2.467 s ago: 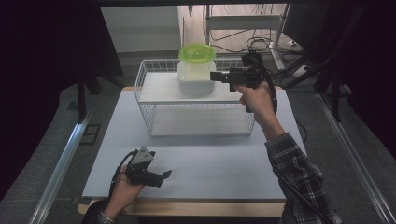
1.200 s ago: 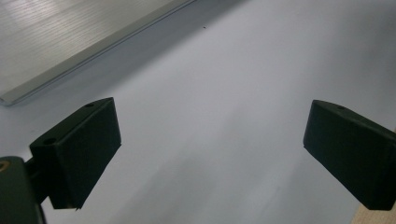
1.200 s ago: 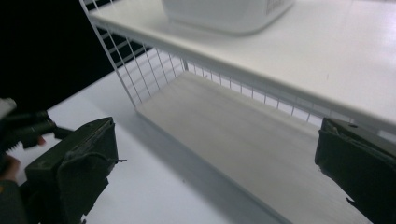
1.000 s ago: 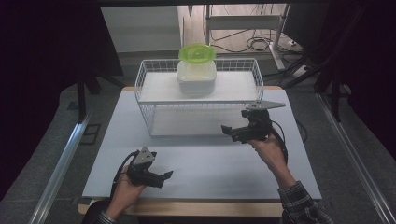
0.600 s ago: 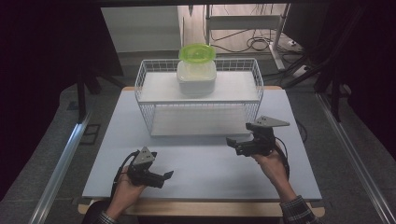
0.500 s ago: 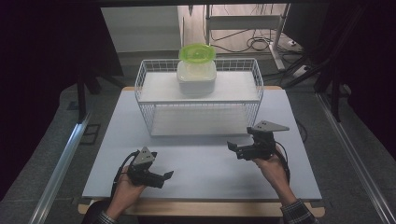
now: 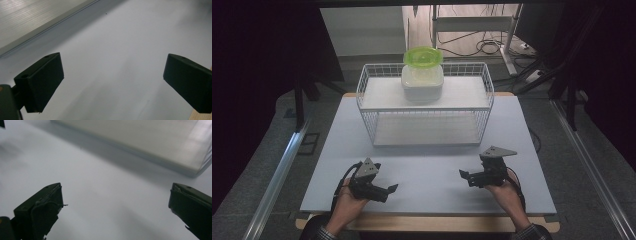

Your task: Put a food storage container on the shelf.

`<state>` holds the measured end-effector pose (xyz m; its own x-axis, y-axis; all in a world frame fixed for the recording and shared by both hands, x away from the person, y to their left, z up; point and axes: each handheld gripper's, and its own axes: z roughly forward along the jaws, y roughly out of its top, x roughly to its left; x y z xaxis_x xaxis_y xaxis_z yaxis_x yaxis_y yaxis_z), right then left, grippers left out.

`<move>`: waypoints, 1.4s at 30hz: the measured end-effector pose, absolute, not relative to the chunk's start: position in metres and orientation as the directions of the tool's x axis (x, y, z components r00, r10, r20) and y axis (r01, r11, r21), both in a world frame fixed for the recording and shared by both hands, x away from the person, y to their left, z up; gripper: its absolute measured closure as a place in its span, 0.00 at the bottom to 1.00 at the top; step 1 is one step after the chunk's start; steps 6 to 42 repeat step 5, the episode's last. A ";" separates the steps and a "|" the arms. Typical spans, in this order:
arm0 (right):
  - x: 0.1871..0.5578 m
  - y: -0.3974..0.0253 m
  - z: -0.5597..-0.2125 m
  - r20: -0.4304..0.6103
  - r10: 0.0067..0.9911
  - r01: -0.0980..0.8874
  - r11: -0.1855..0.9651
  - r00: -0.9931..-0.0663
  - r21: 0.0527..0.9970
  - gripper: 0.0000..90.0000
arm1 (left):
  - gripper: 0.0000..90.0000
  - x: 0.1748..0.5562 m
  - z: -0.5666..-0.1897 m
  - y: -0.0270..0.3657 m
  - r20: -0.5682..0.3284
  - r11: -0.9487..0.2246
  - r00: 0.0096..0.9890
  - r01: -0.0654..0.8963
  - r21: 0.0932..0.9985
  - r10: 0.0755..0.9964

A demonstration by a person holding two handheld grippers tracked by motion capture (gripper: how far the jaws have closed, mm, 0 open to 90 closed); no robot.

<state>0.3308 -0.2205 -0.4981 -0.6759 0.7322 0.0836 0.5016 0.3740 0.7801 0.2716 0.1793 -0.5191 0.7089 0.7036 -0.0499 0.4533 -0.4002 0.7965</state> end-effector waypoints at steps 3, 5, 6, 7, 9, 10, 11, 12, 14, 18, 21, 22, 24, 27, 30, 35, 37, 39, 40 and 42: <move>0.332 -0.216 -0.505 0.059 0.725 0.510 0.423 -0.687 0.749 0.00 | 0.03 0.272 -0.519 0.180 -0.047 -0.403 0.707 0.454 0.795 0.705; 0.331 -0.213 -0.507 0.038 0.714 0.502 0.452 -0.700 0.738 0.00 | 0.03 0.273 -0.519 0.180 -0.045 -0.403 0.706 0.455 0.794 0.707; 0.331 -0.213 -0.507 0.038 0.714 0.502 0.452 -0.700 0.738 0.00 | 0.03 0.273 -0.519 0.180 -0.045 -0.403 0.706 0.455 0.794 0.707; 0.331 -0.213 -0.507 0.038 0.714 0.502 0.452 -0.700 0.738 0.00 | 0.03 0.273 -0.519 0.180 -0.045 -0.403 0.706 0.455 0.794 0.707; 0.331 -0.213 -0.507 0.038 0.714 0.502 0.452 -0.700 0.738 0.00 | 0.03 0.273 -0.519 0.180 -0.045 -0.403 0.706 0.455 0.794 0.707; 0.331 -0.213 -0.507 0.038 0.714 0.502 0.452 -0.700 0.738 0.00 | 0.03 0.273 -0.519 0.180 -0.045 -0.403 0.706 0.455 0.794 0.707; 0.331 -0.213 -0.507 0.038 0.714 0.502 0.452 -0.700 0.738 0.00 | 0.03 0.273 -0.519 0.180 -0.045 -0.403 0.706 0.455 0.794 0.707; 0.331 -0.213 -0.507 0.038 0.714 0.502 0.452 -0.700 0.738 0.00 | 0.03 0.273 -0.519 0.180 -0.045 -0.403 0.706 0.455 0.794 0.707; 0.331 -0.213 -0.507 0.038 0.714 0.502 0.452 -0.700 0.738 0.00 | 0.03 0.273 -0.519 0.180 -0.045 -0.403 0.706 0.455 0.794 0.707; 0.331 -0.213 -0.507 0.038 0.714 0.502 0.452 -0.700 0.738 0.00 | 0.03 0.273 -0.519 0.180 -0.045 -0.403 0.706 0.455 0.794 0.707; 0.331 -0.213 -0.507 0.038 0.714 0.502 0.452 -0.700 0.738 0.00 | 0.03 0.273 -0.519 0.180 -0.045 -0.403 0.706 0.455 0.794 0.707; 0.331 -0.213 -0.507 0.038 0.714 0.502 0.452 -0.700 0.738 0.00 | 0.03 0.273 -0.519 0.180 -0.045 -0.403 0.706 0.455 0.794 0.707; 0.331 -0.213 -0.507 0.038 0.714 0.502 0.452 -0.700 0.738 0.00 | 0.03 0.273 -0.519 0.180 -0.045 -0.403 0.706 0.455 0.794 0.707; 0.331 -0.213 -0.507 0.038 0.714 0.502 0.452 -0.700 0.738 0.00 | 0.03 0.273 -0.519 0.180 -0.045 -0.403 0.706 0.455 0.794 0.707; 0.331 -0.213 -0.507 0.038 0.714 0.502 0.452 -0.700 0.738 0.00 | 0.03 0.273 -0.519 0.180 -0.045 -0.403 0.706 0.455 0.794 0.707; 0.331 -0.213 -0.507 0.038 0.714 0.502 0.452 -0.700 0.738 0.00 | 0.03 0.273 -0.519 0.180 -0.045 -0.403 0.706 0.455 0.794 0.707; 0.331 -0.213 -0.507 0.038 0.714 0.502 0.452 -0.700 0.738 0.00 | 0.03 0.273 -0.519 0.180 -0.045 -0.403 0.706 0.455 0.794 0.707; 0.331 -0.213 -0.507 0.038 0.714 0.502 0.452 -0.700 0.738 0.00 | 0.03 0.273 -0.519 0.180 -0.045 -0.403 0.706 0.455 0.794 0.707; 0.331 -0.213 -0.507 0.038 0.714 0.502 0.452 -0.700 0.738 0.00 | 0.03 0.273 -0.519 0.180 -0.045 -0.403 0.706 0.455 0.794 0.707; 0.331 -0.213 -0.507 0.038 0.714 0.502 0.452 -0.700 0.738 0.00 | 0.03 0.273 -0.519 0.180 -0.045 -0.403 0.706 0.455 0.794 0.707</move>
